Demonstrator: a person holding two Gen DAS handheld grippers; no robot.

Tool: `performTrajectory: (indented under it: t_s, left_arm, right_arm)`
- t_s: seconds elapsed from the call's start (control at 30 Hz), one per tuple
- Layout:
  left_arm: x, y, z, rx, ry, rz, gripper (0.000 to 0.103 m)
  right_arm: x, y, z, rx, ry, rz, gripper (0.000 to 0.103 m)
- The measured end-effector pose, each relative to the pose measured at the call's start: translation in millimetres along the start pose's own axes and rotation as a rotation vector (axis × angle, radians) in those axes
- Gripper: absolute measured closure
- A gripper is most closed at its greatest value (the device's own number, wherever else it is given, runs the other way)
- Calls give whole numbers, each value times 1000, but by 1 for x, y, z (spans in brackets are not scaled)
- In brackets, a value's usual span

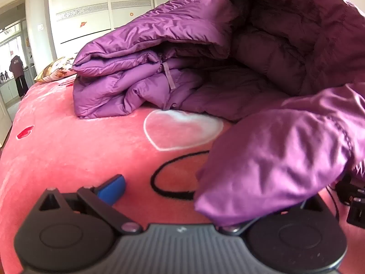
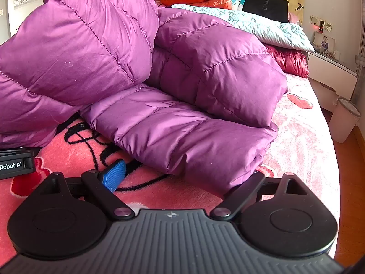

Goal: Fold large clothes

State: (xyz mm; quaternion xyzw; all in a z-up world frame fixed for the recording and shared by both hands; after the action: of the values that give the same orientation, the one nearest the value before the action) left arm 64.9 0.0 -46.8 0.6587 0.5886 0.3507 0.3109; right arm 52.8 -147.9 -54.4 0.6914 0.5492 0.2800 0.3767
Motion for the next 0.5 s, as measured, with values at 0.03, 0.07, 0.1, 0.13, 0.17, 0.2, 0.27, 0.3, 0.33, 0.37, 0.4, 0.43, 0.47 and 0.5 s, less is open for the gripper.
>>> performTrajectory:
  t_s: [0.03,0.07,0.1,0.13,0.17,0.2,0.27,0.3,0.33,0.37,0.4,0.43,0.47,0.5]
  left_arm:
    - [0,0,0,-2,5,8,0]
    - [0,0,-1,-17,-4,8,0]
    - [2,0,-1,-15,-9,7,0]
    - [4,-1,-3,-15,-9,12,0]
    - [2,-2,-8,-30,1,27,0]
    - [2,-3,-9,-30,-1,27,0]
    - [5,-6,-16,-30,-23,14,0]
    - [3,-4,-14,-9,-29,6,0]
    - [4,-4,-18,-4,-54,-2,0]
    - [3,-4,-21,-4,-70,-3,0]
    - [4,-4,-26,-4,-103,-8,0]
    - [3,-3,-32,-2,-129,-7,0]
    - [2,-2,-38,-7,-152,2,0]
    - [0,0,-45,-12,-166,17,0]
  right_arm:
    - [0,0,0,1,0,0,0]
    - [0,0,0,1,0,1,0]
    - [0,0,0,1,0,0,0]
    - [0,0,0,2,-1,-1,0]
    - [0,0,0,4,0,-2,0]
    - [0,1,-1,10,4,-3,0]
    - [-2,1,-4,26,21,-9,0]
    - [-3,1,-7,36,36,-21,0]
    - [-2,1,-12,42,52,-26,0]
    - [-5,1,-17,42,57,-18,0]
    - [-9,0,-22,38,53,-6,0]
    - [-17,-3,-30,32,43,1,0]
    - [-23,-4,-36,25,18,-4,0]
    - [-29,-4,-44,10,-19,-19,0]
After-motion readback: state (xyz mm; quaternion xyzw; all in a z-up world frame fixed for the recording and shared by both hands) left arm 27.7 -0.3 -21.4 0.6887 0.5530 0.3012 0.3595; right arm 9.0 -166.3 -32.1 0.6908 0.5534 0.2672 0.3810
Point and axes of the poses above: each gripper's, at about its wrist camera, not at the fingertips, and z roughly the way its jaws point, x to its left, y to its top, the point moved 8 cm from there along z, roughly the way its jaws point, and after that the axes turned 2 degrees about -x, right-handed, at the moved point
